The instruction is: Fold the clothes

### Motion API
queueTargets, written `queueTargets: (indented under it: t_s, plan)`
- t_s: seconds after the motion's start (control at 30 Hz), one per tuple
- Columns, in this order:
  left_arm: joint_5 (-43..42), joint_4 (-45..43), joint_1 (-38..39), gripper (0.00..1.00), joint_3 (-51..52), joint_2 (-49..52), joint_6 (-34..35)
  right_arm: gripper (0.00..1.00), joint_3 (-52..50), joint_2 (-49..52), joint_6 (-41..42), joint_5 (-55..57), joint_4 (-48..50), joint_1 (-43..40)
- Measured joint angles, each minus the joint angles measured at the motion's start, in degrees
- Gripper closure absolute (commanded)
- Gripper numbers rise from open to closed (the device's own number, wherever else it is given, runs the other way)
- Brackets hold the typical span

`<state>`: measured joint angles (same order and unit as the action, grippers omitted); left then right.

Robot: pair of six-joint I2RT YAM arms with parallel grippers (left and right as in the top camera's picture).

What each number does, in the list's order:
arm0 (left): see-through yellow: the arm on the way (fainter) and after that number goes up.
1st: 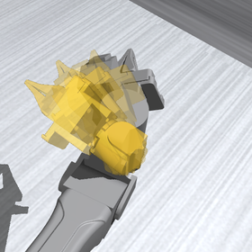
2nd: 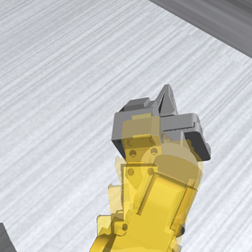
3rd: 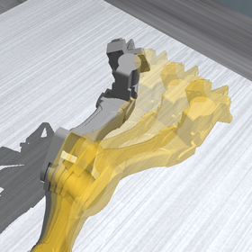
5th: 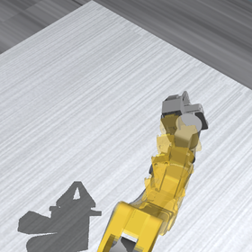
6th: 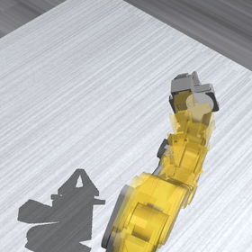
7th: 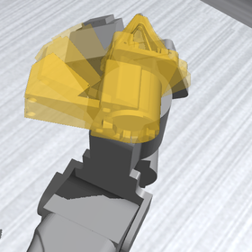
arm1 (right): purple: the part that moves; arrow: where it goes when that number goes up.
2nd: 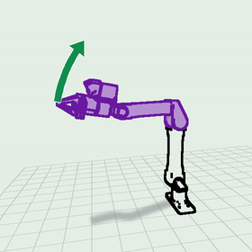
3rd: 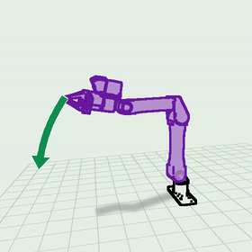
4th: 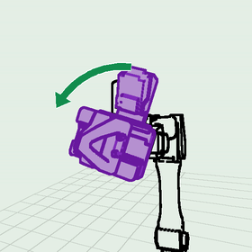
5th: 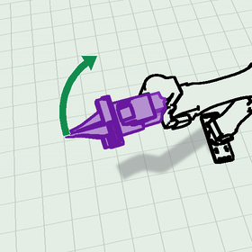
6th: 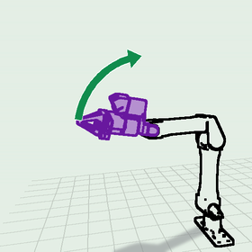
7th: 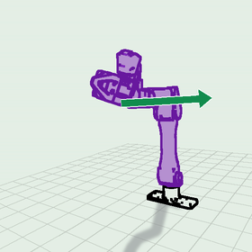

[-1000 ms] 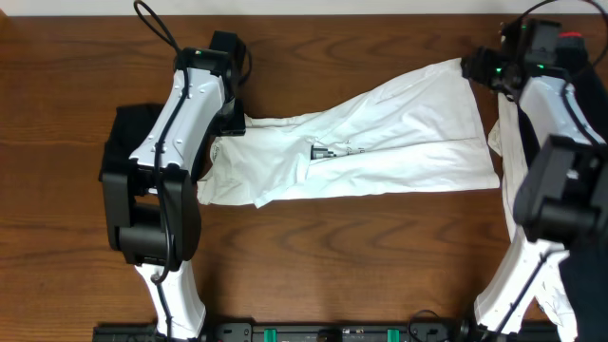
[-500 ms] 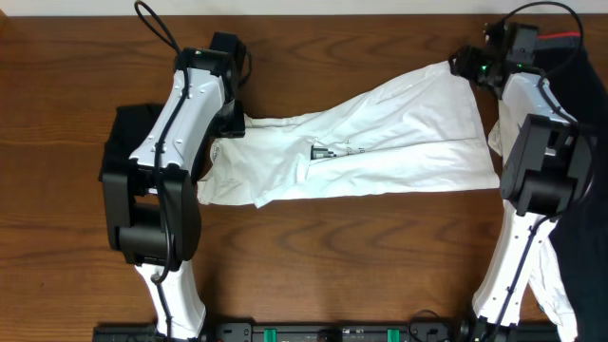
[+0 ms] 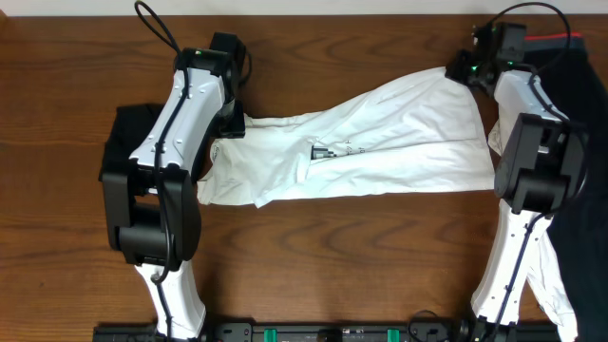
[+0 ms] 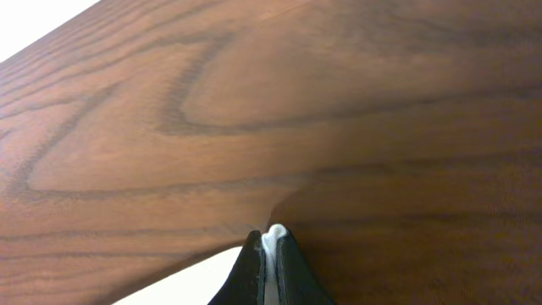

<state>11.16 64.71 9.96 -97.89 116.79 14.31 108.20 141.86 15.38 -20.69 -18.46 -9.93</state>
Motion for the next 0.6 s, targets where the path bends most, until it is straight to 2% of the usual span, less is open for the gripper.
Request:
queueTargets:
  t_s: [0.27,0.6]
  plan:
    - [0.0,0.0,0.0,0.38,0.0,0.0,-0.2,0.99,0.4,-2.9,-1.8,-4.2,-10.4,-3.4]
    - [0.0,0.6,0.0,0.37,0.0,0.0,-1.2,0.99,0.6,-15.4,-7.8,-6.8,-26.9,-4.0]
